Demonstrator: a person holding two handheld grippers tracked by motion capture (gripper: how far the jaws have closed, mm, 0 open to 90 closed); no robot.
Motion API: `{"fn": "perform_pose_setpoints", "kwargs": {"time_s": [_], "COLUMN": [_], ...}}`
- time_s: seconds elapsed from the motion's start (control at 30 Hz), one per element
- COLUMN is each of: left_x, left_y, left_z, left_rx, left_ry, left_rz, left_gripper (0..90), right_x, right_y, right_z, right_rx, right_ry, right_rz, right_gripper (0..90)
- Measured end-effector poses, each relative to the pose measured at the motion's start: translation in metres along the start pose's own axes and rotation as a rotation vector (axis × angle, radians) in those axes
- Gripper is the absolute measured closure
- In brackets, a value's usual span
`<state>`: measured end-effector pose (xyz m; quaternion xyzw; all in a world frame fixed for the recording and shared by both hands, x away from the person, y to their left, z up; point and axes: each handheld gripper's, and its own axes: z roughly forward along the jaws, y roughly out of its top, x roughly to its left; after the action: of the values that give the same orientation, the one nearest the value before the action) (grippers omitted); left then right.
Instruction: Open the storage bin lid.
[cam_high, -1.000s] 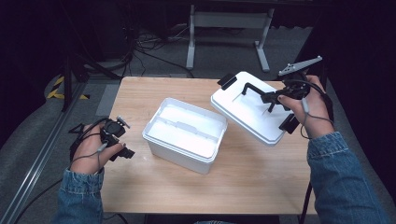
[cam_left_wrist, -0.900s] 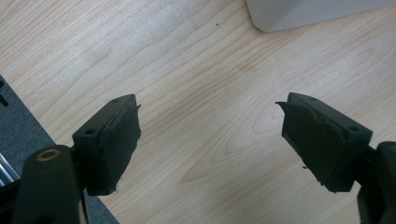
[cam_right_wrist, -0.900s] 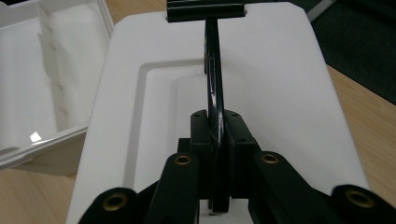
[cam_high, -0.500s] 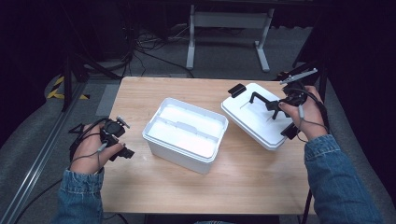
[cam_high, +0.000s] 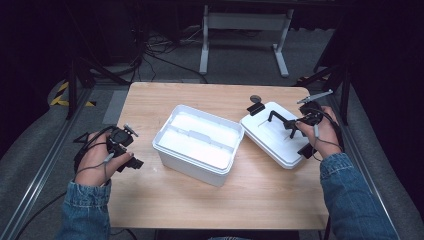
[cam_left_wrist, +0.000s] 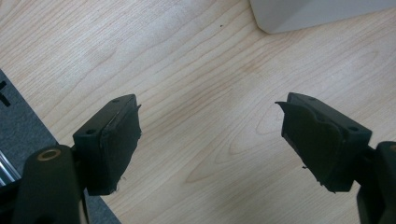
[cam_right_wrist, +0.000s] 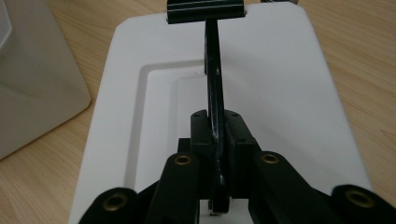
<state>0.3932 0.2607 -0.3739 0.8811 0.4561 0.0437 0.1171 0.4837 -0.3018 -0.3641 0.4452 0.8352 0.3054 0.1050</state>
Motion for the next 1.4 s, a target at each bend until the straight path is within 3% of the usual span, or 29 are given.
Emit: {"fn": "perform_pose_setpoints", "kwargs": {"time_s": [0.57, 1.4], "left_x": [0.0, 0.0], "left_y": [0.0, 0.0], "left_z": [0.001, 0.002], "left_rx": [-0.002, -0.003], "left_ry": [-0.003, -0.007], "left_rz": [-0.005, -0.001], "left_gripper": [20.3, 20.3], "right_x": [-0.012, -0.025], "right_y": [-0.017, -0.034], "right_z": [0.016, 0.031], "right_rx": [0.006, 0.061], "right_ry": [0.005, 0.02], "right_rz": [0.031, 0.06], "right_gripper": [85.0, 84.7]}}
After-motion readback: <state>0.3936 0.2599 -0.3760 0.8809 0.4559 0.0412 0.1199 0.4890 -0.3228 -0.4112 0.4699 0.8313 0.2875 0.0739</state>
